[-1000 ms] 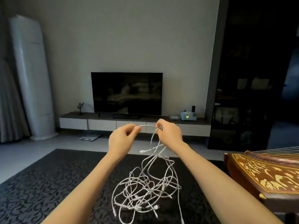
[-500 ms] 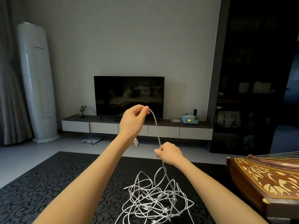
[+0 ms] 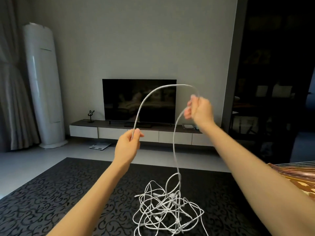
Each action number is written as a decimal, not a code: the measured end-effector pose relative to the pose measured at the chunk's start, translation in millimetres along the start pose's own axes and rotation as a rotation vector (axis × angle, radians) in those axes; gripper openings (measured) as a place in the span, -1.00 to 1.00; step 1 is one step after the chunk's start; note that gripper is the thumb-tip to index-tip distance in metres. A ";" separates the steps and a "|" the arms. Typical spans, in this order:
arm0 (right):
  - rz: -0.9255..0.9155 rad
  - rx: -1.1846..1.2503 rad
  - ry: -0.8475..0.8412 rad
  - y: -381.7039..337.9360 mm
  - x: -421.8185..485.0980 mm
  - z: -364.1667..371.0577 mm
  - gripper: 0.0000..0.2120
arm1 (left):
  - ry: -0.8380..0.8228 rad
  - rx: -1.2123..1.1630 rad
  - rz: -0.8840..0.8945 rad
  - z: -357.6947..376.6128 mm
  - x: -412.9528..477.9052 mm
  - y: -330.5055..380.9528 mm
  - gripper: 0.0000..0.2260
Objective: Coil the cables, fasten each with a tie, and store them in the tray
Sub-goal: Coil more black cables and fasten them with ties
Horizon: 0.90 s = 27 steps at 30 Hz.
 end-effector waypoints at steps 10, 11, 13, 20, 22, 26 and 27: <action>-0.545 0.460 0.101 -84.1 -17.6 -36.9 -0.82 | -0.186 -0.305 -0.345 4.5 -28.0 -29.5 -0.77; -0.636 0.446 0.067 -98.8 -17.9 -38.8 -0.83 | -0.203 -0.287 -0.340 5.4 -29.3 -27.7 -0.79; -0.844 0.294 0.090 -124.6 -21.6 -41.6 -0.84 | -0.236 -0.255 -0.335 8.6 -30.9 -21.9 -0.81; -0.369 -0.625 -0.095 -13.2 -33.5 -25.1 -0.68 | -0.094 -0.242 -0.568 2.1 -36.7 -14.0 -0.89; -0.098 -0.594 -0.231 42.2 -51.1 -26.7 -0.74 | -0.077 -0.218 -0.596 -4.4 -40.6 -9.7 -0.94; 0.240 -0.298 -0.378 104.2 -94.1 -18.2 -0.77 | -0.020 -0.283 -0.471 -24.2 -39.4 7.4 -0.84; 0.291 -0.306 -0.450 113.2 -102.8 -13.8 -0.80 | 0.000 -0.265 -0.397 -29.8 -36.9 13.8 -0.81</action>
Point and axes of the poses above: each hand's wrist, its own x-axis towards the middle knuckle, its own z-axis out of the palm, y = z × x, the point moved 3 cm from there along x, towards the middle knuckle, and after that the axes turned 6 degrees about z, right-handed, at the moved point
